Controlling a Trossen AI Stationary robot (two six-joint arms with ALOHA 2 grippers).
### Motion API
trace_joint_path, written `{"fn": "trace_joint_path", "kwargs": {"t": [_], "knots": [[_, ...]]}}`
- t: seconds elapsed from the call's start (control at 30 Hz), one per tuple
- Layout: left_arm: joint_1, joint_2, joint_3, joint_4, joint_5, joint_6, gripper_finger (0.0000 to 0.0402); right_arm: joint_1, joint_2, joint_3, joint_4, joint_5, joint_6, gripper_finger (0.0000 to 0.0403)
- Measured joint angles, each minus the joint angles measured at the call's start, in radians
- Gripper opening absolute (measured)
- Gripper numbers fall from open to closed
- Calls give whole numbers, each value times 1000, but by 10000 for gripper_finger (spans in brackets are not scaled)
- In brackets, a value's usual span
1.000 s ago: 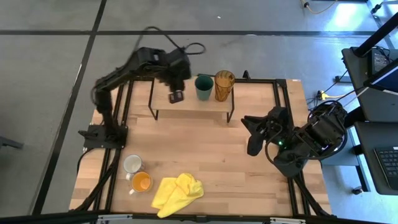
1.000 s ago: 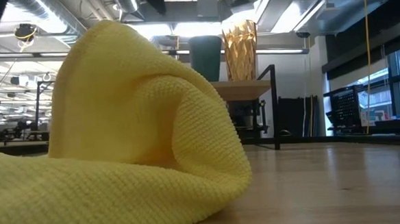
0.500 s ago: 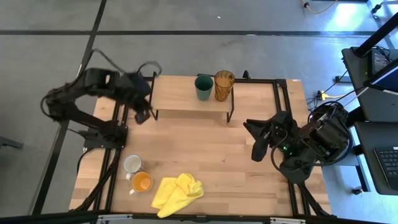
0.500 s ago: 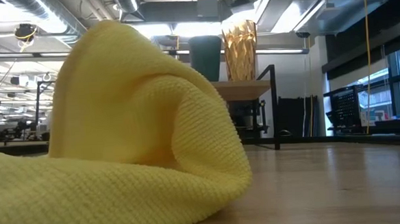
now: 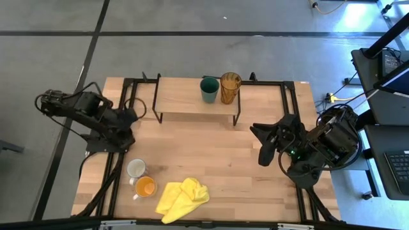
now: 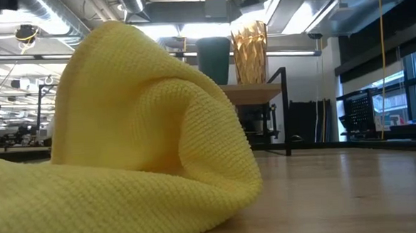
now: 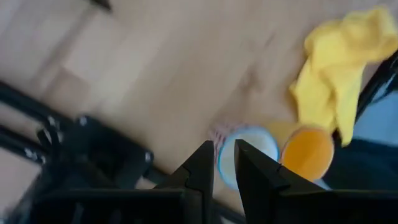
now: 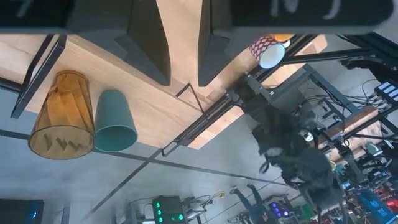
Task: Stack small to large cups/mugs on shelf
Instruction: Put the red patterned mug on the shelf
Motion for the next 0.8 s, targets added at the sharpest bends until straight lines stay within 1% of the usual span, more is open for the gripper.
{"fn": "trace_joint_path", "kwargs": {"t": [0.1, 0.27, 0.37, 0.57, 0.7, 0.8], "knots": [[-69, -12, -55, -1, 42, -65, 59, 0, 0, 0, 0, -4, 2, 83], [-171, -17, -158, -2, 89, -119, 59, 0, 0, 0, 0, -26, 8, 83], [-228, -18, -211, 56, 75, -150, 59, 0, 0, 0, 0, -26, 11, 83], [-305, -18, -273, 214, 45, -231, 59, 0, 0, 0, 0, -27, 29, 83], [-349, -18, -308, 218, 9, -338, 59, 0, 0, 0, 0, -43, 32, 83], [-384, -18, -338, 218, 5, -430, 59, 0, 5, 0, 0, -43, 36, 83]]}}
